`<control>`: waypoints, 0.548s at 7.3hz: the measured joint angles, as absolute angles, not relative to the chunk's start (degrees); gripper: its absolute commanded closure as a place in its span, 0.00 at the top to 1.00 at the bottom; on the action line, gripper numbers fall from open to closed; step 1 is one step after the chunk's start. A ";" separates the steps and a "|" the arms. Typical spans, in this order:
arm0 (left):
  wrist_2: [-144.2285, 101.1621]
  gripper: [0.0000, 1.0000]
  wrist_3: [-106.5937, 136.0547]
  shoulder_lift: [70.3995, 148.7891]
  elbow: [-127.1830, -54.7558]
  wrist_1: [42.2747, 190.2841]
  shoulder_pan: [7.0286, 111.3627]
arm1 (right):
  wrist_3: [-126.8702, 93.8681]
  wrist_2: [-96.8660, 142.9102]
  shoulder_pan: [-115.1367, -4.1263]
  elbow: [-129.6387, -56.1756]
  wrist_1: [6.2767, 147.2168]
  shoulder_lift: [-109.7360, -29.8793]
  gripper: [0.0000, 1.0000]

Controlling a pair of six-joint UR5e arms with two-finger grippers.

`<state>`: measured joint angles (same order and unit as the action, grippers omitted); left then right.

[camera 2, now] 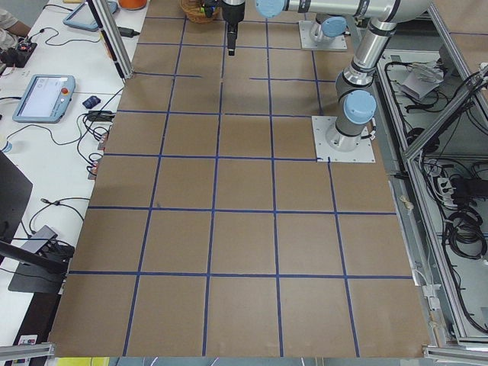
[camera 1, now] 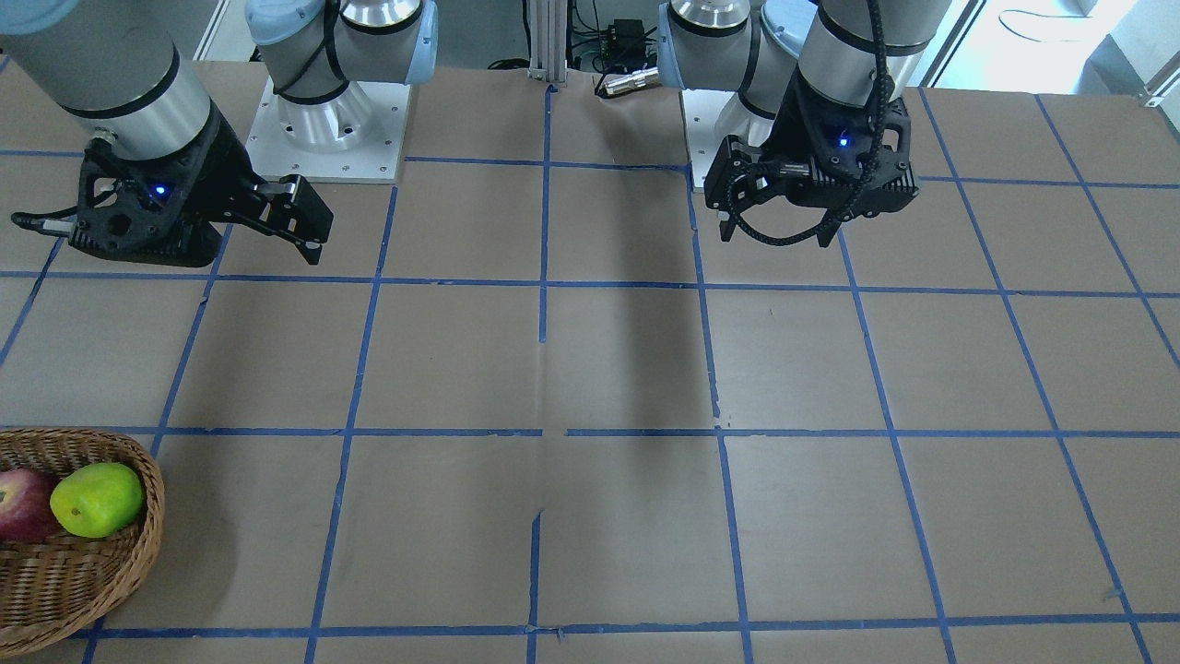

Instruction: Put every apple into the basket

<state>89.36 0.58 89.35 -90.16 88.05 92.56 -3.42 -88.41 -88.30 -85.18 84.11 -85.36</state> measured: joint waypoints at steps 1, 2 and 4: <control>89.50 1.00 0.60 89.33 -90.07 88.06 92.59 | -3.43 -88.57 -88.31 -85.18 84.07 -85.40 1.00; 89.67 1.00 0.63 89.25 -89.96 88.07 92.63 | -3.41 -88.62 -88.33 -85.17 84.05 -85.42 1.00; 89.65 1.00 0.79 89.13 -89.74 88.12 92.64 | -3.35 -88.60 -88.22 -85.17 84.16 -85.43 1.00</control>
